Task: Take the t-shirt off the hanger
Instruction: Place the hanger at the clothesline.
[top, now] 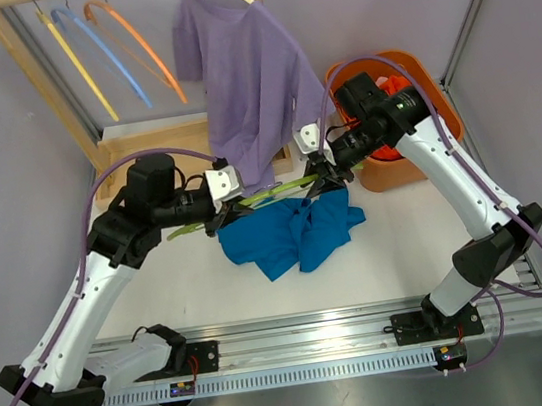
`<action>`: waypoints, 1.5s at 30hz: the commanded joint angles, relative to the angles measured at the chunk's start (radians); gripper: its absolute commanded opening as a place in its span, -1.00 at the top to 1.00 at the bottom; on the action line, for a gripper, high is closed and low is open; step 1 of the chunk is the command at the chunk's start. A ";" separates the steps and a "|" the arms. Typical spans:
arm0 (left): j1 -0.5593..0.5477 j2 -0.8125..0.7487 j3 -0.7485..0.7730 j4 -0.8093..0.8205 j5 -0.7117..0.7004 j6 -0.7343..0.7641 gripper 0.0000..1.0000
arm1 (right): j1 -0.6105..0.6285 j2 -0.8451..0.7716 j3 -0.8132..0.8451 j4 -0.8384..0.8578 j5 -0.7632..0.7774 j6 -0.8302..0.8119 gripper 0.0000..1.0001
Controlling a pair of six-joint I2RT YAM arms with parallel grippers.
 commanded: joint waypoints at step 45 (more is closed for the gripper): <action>0.193 -0.333 -0.055 0.167 -0.377 -0.335 -0.98 | -0.189 -0.224 -0.280 0.157 -0.026 0.434 1.00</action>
